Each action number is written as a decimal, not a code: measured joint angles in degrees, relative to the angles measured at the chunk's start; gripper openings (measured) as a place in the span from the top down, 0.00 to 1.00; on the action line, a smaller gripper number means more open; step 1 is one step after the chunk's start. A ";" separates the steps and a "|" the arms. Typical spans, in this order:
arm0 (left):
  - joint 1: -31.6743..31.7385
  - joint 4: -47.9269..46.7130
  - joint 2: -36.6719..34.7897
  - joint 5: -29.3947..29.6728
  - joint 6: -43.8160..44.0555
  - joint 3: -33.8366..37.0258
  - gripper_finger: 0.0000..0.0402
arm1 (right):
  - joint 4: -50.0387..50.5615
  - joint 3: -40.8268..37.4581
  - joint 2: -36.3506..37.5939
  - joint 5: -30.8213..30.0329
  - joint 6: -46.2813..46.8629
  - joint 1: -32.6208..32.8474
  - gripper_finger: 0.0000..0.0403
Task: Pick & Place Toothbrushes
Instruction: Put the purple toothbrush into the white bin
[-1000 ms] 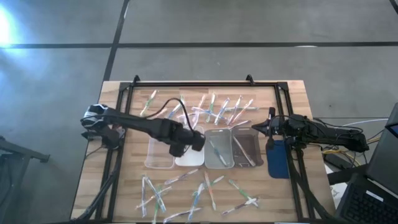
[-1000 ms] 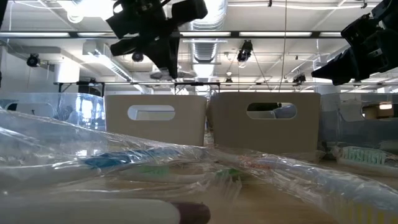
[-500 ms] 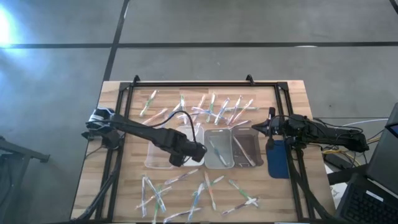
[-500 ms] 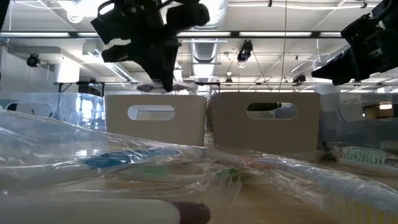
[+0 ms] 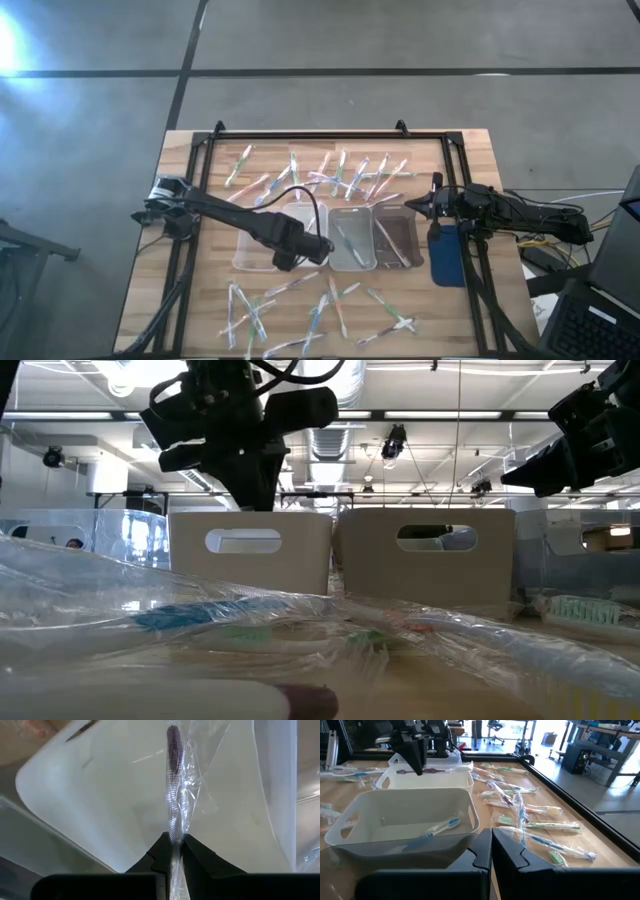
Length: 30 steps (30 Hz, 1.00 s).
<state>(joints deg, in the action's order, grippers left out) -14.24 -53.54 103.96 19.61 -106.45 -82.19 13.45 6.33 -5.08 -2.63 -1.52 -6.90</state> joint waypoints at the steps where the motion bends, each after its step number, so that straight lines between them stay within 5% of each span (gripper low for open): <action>1: -0.10 0.00 0.00 -0.55 0.00 0.00 0.92 | 0.00 0.00 0.00 0.00 0.00 0.00 0.98; 30: -0.46 8.57 0.00 -5.10 -4.94 7.52 0.90 | 0.02 0.00 0.02 0.00 0.00 0.00 0.98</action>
<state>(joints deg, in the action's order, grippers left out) -14.70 -44.97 103.96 14.51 -111.39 -74.67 13.47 6.33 -5.07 -2.63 -1.52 -6.90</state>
